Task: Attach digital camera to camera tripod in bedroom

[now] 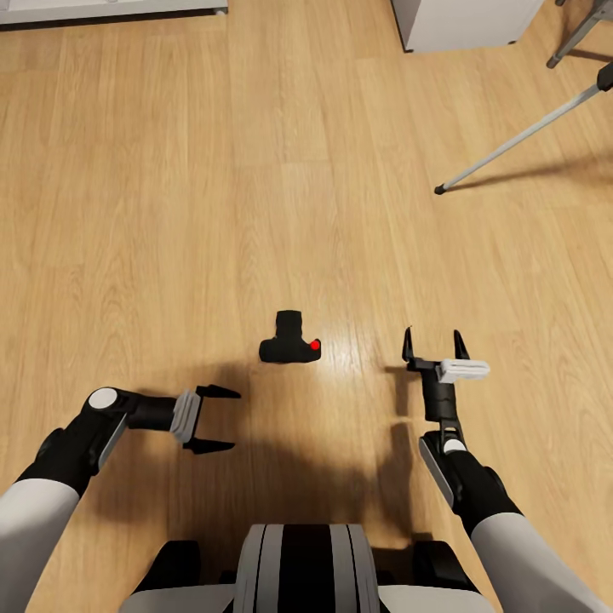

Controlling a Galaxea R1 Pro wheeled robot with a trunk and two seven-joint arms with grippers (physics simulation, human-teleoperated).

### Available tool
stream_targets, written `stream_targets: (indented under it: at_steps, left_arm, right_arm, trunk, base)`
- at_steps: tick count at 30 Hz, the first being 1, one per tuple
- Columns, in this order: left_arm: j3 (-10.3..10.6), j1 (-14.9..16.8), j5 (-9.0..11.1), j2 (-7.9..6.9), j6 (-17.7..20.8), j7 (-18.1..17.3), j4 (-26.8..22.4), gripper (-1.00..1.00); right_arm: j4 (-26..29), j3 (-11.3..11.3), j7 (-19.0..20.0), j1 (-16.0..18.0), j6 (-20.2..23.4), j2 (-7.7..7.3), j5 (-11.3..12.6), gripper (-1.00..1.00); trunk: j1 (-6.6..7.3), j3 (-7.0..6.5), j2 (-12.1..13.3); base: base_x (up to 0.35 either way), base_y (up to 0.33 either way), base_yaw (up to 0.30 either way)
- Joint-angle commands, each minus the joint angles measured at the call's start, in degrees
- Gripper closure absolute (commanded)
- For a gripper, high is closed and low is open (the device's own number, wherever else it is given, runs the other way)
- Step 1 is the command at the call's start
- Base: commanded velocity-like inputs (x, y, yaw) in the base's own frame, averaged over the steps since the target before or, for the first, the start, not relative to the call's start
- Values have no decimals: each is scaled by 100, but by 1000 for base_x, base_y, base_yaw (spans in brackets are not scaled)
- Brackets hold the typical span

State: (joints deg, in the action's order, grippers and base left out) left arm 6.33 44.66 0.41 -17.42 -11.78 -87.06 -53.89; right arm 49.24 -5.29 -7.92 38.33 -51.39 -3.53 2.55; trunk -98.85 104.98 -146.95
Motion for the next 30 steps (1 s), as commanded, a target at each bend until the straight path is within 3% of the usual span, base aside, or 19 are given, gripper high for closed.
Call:
stream_targets:
  at_steps: [1,7,15,18,22,23,25,28,30]
  left_arm:
    - [-54,1,7,-3,-43,5,-33,-100]
    - [-339,4,15,9,64,1,-198,-100]
    - [-926,10,20,64,405,123,-327,-100]
    - [-1199,41,20,105,463,394,-403,-100]
    - [-1372,81,17,148,577,1001,-533,-100]
    - [-1414,96,15,157,687,1360,-635,-100]
    - [-1440,110,11,159,822,1672,-749,-100]
    - [-1467,177,4,160,1094,2022,-927,-100]
    - [-1473,280,0,160,1194,2112,-973,-100]
  right_arm:
    - [5,-38,-52,2,-172,-8,38,-100]
    - [13,-50,-77,3,-861,-2,55,-100]
    - [15,-171,-87,3,-861,2,66,-100]
    - [15,-219,-80,24,-834,13,68,-100]
    - [23,-236,-74,105,-61,30,68,-100]
    - [27,-241,-72,235,409,44,67,-100]
    - [29,-245,-69,395,881,58,65,-100]
    - [31,-246,-59,668,1691,89,63,-100]
    - [32,-249,-52,747,1968,98,62,-100]
  trunk:
    - [1,2,-1]
    - [1,2,-1]
    - [1,2,-1]
    - [1,2,-1]
    - [1,2,-1]
    - [1,2,-1]
    - [1,2,-1]
    - [1,2,-1]
    - [1,2,-1]
  base:
    - [-2,0,0]
    - [0,0,0]
    - [0,0,0]
    - [0,0,0]
    - [0,0,0]
    - [0,0,0]
    - [0,0,0]
    - [0,0,0]
    - [0,0,0]
